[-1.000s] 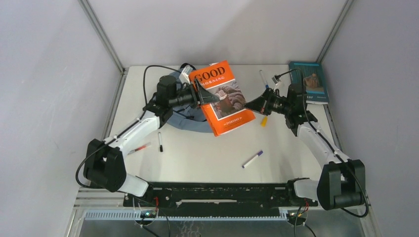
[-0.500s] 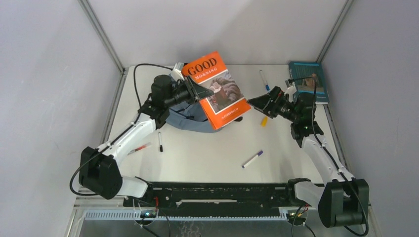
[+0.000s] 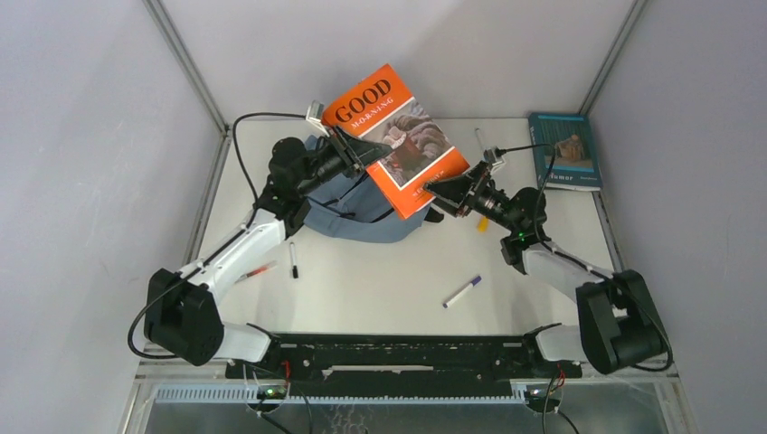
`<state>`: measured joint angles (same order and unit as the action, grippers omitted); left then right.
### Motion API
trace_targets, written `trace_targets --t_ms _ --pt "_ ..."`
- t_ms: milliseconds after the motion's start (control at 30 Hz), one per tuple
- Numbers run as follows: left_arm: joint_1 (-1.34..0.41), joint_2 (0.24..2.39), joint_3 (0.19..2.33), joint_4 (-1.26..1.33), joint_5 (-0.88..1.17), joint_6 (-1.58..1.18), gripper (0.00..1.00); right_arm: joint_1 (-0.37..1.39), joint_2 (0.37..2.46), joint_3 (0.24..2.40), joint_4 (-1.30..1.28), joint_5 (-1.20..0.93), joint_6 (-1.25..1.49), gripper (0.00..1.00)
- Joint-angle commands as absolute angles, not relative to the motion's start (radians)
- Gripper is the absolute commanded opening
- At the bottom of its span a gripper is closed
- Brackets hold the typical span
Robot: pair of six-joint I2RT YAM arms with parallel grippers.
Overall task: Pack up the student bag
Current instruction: Pick up the book from the center of the board.
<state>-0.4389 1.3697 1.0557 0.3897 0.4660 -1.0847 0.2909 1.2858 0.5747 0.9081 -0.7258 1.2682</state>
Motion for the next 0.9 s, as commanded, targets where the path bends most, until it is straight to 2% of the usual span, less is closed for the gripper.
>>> trace_targets --t_ms 0,67,267,467,600,633,733,800,867 --pt "-0.442 1.365 1.025 0.495 0.46 -1.111 0.18 0.319 1.396 0.595 1.317 -0.695 1.46 0.99" --pt "-0.442 1.372 1.019 0.498 0.458 -1.12 0.19 0.329 1.456 0.617 1.399 -0.687 1.518 0.93" --pt "-0.47 1.348 1.013 0.373 0.339 -1.046 0.26 0.358 1.51 0.635 1.407 -0.622 1.556 0.48" --pt "-0.488 1.356 1.014 0.303 0.308 -1.019 0.38 0.33 1.488 0.635 1.374 -0.591 1.555 0.24" --pt "-0.489 1.345 1.014 0.214 0.262 -0.957 0.66 0.266 1.461 0.635 1.318 -0.633 1.55 0.1" --pt "-0.489 1.34 1.017 0.189 0.25 -0.923 0.69 0.241 1.447 0.634 1.274 -0.652 1.536 0.05" --pt "-0.489 1.319 1.041 0.054 0.156 -0.801 0.73 0.162 1.339 0.625 1.05 -0.688 1.418 0.0" --pt "-0.492 1.312 1.047 -0.031 0.087 -0.712 0.74 0.105 1.228 0.627 0.81 -0.672 1.277 0.0" --pt "-0.492 1.33 1.057 -0.076 0.06 -0.641 0.76 0.048 1.108 0.665 0.416 -0.605 1.099 0.0"
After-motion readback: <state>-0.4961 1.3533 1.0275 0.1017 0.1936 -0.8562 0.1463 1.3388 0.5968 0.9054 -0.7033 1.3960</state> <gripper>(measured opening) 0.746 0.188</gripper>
